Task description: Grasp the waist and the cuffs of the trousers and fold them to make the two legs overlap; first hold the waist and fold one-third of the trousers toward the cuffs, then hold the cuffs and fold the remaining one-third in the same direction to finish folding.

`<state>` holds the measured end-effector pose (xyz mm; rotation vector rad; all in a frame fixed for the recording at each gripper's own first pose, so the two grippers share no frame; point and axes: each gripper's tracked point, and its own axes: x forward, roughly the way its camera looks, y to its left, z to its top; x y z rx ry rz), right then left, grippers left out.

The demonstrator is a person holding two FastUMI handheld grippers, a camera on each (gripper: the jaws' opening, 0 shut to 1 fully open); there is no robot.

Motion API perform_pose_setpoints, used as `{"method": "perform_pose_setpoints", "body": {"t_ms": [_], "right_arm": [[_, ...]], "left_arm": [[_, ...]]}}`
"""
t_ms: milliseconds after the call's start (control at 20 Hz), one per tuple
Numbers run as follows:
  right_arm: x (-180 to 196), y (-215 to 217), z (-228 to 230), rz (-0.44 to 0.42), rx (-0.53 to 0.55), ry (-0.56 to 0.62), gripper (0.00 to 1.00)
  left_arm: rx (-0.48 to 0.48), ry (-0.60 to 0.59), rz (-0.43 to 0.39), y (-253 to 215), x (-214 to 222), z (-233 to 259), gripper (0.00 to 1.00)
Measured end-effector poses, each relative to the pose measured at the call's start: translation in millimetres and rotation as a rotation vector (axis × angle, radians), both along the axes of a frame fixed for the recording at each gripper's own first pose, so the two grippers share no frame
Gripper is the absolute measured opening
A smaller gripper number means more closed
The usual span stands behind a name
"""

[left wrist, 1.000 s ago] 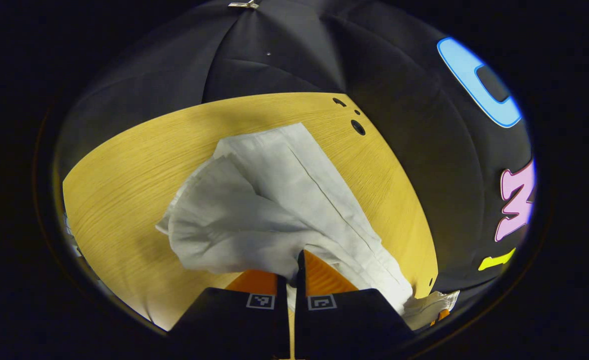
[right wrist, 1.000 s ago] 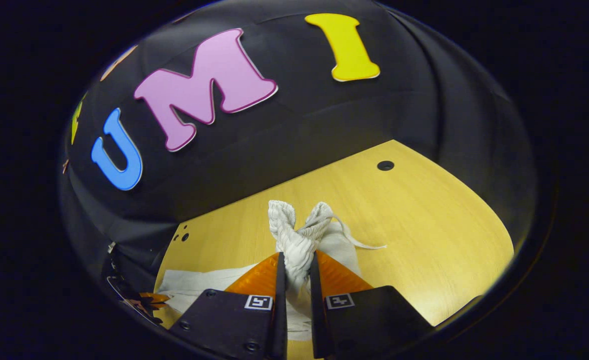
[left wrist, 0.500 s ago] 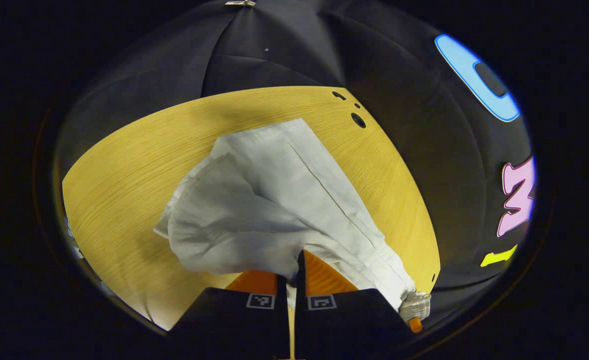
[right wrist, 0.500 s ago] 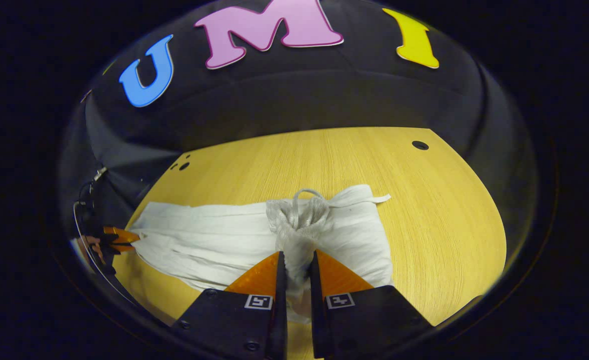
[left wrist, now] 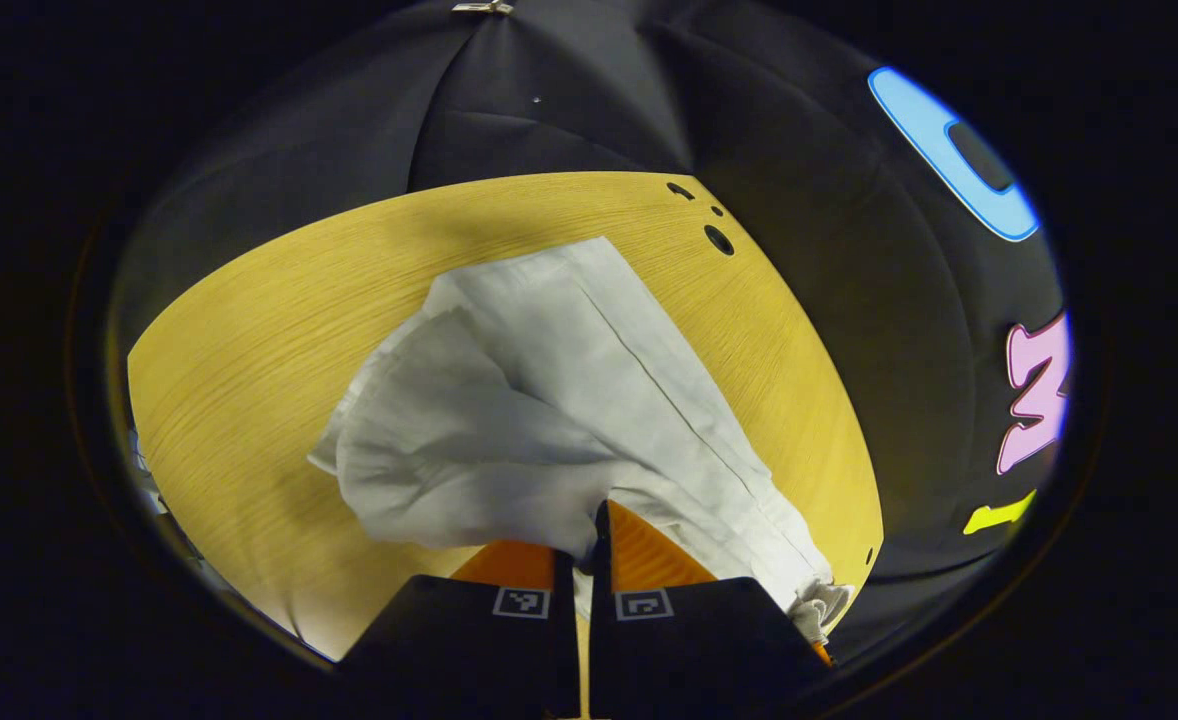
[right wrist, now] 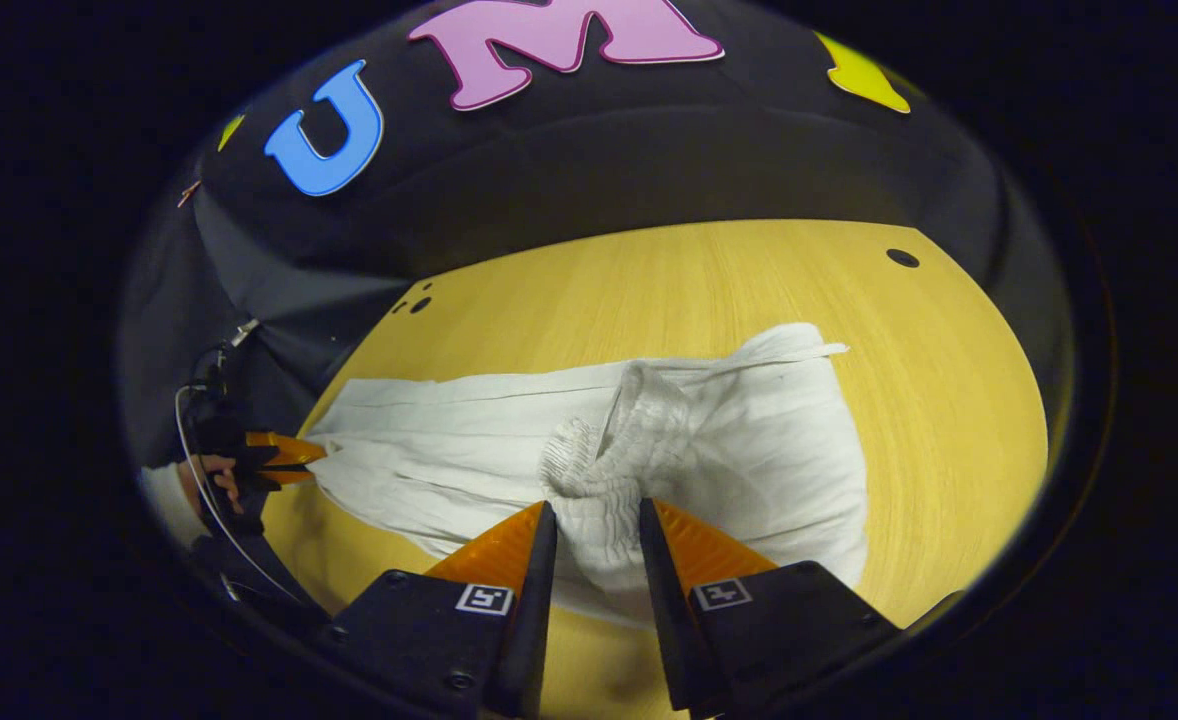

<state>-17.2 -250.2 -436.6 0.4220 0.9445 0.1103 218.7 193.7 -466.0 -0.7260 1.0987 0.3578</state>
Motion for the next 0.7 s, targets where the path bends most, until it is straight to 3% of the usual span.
{"method": "perform_pose_setpoints", "body": {"t_ms": [100,150,200,250,300,350,500,700], "right_arm": [[2.4,5.6,12.3,-0.007,0.052,-0.014,0.53],[2.4,6.7,20.2,-0.017,0.084,-0.023,0.44],[1.7,5.2,27.1,-0.031,0.108,-0.033,0.46],[0.6,0.3,31.9,-0.043,0.117,-0.039,0.57],[-1.8,-6.3,35.3,-0.049,0.114,-0.041,0.46],[-4.3,-14.0,36.1,-0.056,0.103,-0.043,0.57],[-14.5,-40.1,33.3,-0.098,0.086,-0.027,0.57],[-24.0,-70.9,33.0,-0.172,0.090,-0.019,0.57]], "left_arm": [[-0.002,-0.004,0.007,-0.2,-0.2,-0.6,0.10],[-0.004,-0.006,0.014,-0.2,0.2,-0.5,0.10],[-0.006,-0.010,0.021,0.3,0.8,-0.6,0.10],[-0.010,-0.017,0.031,-0.2,1.5,0.6,0.10],[-0.015,-0.031,0.042,0.5,3.4,2.0,0.10],[-0.025,-0.053,0.059,0.9,6.7,5.8,0.10],[-0.063,-0.156,0.117,0.6,24.3,34.0,0.10],[-0.044,-0.304,0.062,-25.8,57.5,72.0,0.09]]}}
